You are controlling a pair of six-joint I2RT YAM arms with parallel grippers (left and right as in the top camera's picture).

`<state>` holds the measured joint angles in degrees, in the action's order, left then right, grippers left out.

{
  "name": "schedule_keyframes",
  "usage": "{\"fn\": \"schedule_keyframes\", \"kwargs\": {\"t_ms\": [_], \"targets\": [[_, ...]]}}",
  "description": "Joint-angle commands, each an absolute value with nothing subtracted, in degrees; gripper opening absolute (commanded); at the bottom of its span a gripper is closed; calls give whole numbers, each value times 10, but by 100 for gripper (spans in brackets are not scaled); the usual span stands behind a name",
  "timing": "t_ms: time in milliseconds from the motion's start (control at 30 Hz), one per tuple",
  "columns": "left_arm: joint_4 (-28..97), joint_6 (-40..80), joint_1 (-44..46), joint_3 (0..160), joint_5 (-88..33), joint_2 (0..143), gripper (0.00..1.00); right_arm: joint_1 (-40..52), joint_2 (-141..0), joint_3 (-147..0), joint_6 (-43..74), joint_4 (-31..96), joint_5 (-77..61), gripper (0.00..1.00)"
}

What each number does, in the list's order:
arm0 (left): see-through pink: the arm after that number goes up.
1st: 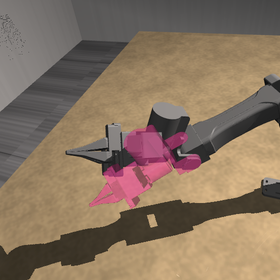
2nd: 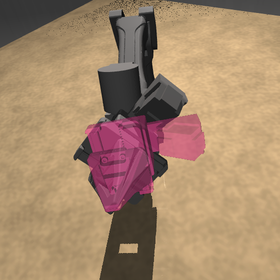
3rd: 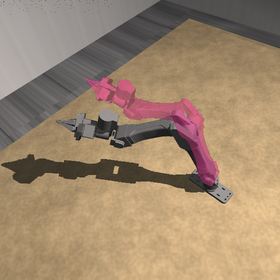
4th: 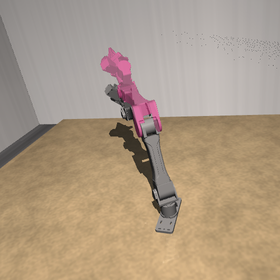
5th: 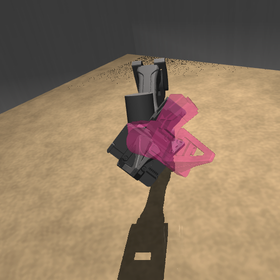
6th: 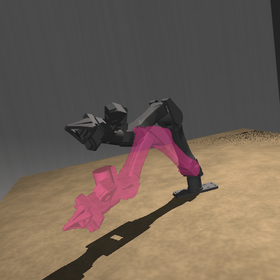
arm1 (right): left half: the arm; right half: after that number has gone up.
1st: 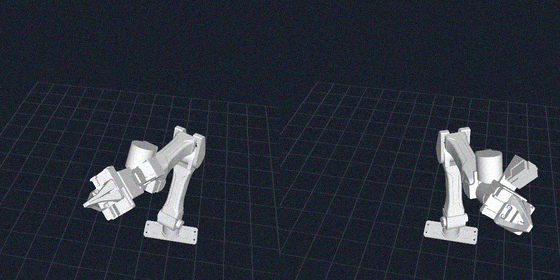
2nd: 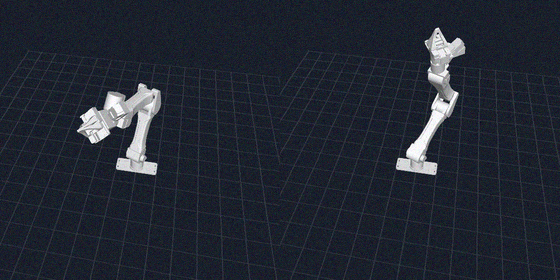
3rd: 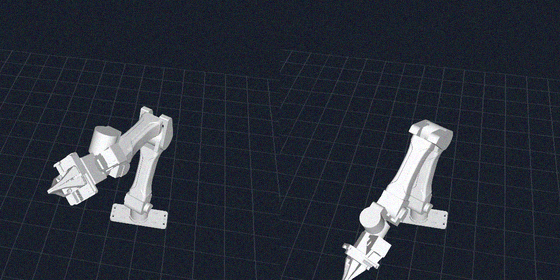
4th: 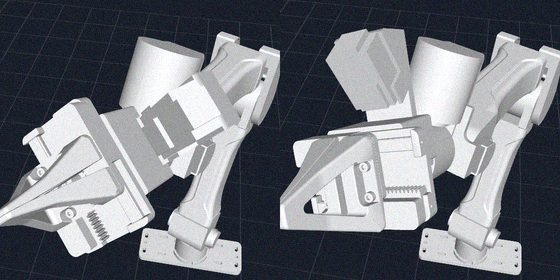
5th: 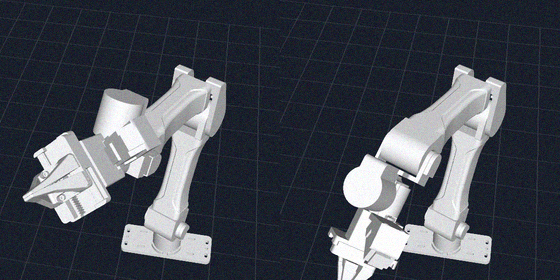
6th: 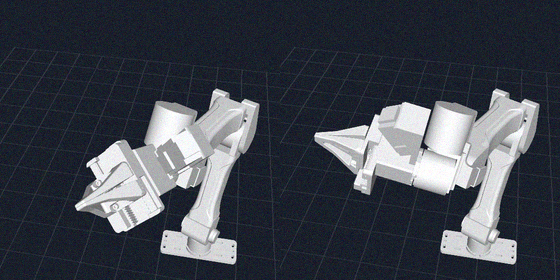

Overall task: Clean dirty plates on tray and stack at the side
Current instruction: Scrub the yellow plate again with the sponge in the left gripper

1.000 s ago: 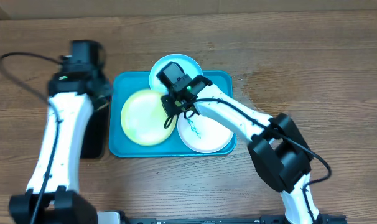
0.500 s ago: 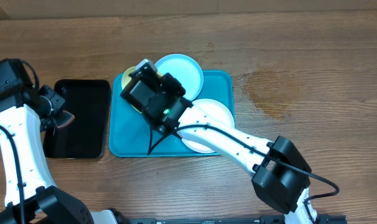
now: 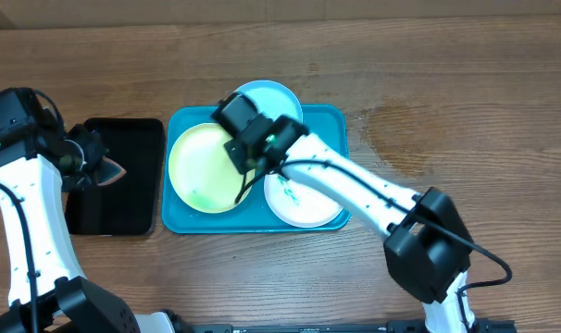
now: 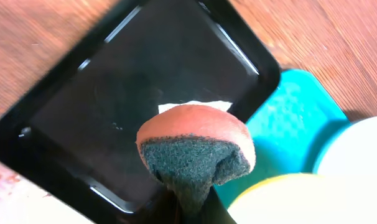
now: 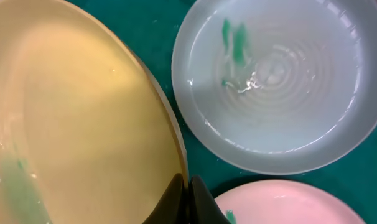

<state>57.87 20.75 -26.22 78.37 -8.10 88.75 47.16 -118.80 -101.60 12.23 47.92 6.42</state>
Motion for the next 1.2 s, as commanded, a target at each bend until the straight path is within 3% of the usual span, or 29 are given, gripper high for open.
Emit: {"fn": "schedule_keyframes", "kwargs": {"t_ms": [0,500,1167], "targets": [[578,186,-251,788,-103,889,4,467,-1205,-994,165,475,-17,4],[587,143,-149,778,-119,893,4,463,-1228,-894,260,353,14,4],[619,163,-20,777,-131,1043,4,429,-1245,-894,328,369,-9,4]]}}
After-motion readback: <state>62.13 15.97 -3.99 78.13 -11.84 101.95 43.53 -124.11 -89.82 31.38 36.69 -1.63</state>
